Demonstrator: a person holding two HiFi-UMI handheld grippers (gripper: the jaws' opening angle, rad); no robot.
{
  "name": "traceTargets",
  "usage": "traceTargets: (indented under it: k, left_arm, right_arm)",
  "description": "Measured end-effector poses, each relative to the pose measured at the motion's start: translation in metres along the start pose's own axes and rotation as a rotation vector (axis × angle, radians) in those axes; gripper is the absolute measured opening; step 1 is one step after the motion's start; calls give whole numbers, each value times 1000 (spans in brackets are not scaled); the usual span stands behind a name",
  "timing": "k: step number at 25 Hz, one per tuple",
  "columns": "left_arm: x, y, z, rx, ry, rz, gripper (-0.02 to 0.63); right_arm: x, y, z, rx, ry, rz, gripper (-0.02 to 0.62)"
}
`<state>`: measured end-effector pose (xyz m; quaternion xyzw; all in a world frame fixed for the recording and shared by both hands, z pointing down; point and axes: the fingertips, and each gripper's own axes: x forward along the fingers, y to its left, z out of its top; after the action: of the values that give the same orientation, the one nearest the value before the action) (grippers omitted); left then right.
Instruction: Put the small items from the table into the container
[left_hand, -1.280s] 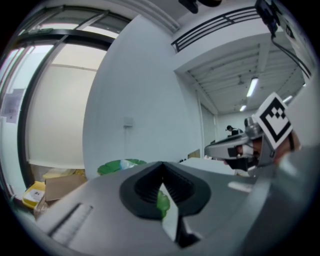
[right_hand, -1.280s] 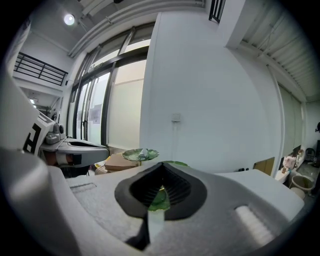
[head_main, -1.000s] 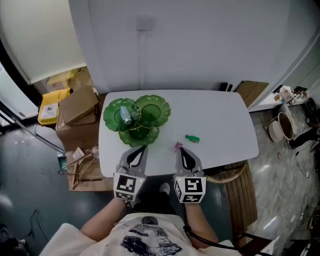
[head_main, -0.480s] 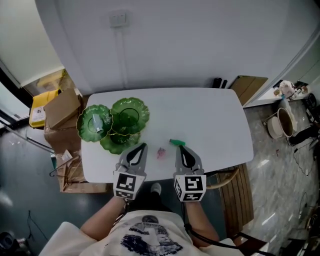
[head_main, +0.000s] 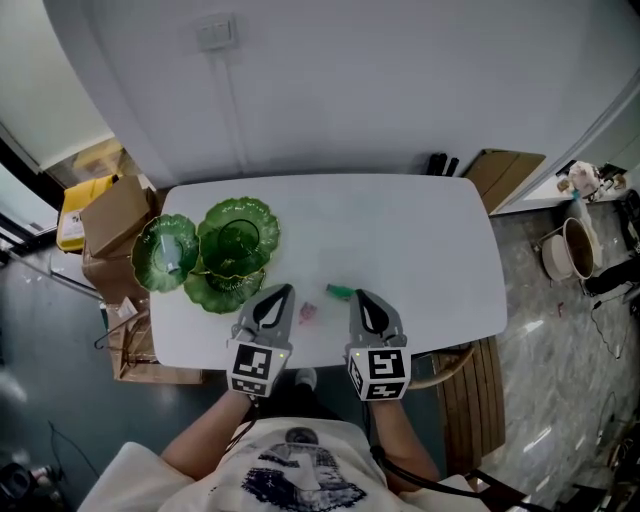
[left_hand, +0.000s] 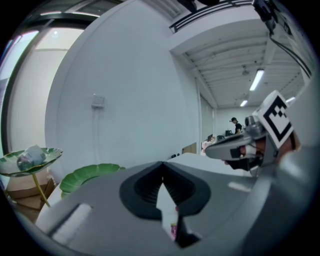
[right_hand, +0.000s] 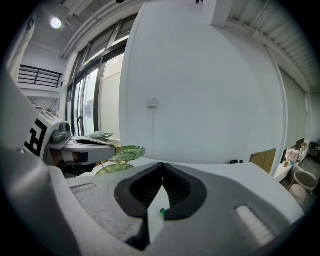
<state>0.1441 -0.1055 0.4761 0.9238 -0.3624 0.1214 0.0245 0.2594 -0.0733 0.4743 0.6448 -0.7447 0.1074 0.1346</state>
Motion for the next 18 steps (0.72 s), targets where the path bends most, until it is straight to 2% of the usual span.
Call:
traceTargets:
  k: [6,12,16,18]
  left_arm:
    - [21,-9,-14,-7,37,2,-10]
    - [40,-10,-26,-13,64,4,-10]
    - [53,-11,-34,-22,81,6,-10]
    - [59,-12,-38,-28,88,4,-10]
  right_arm:
    - [12,-14,-23,-16,51,40,3]
    - [28,-23,-49,-8,104,84,69]
    - [38,-30,-59,6,127,100,76]
    - [43,-32,-65,9,143,114,100]
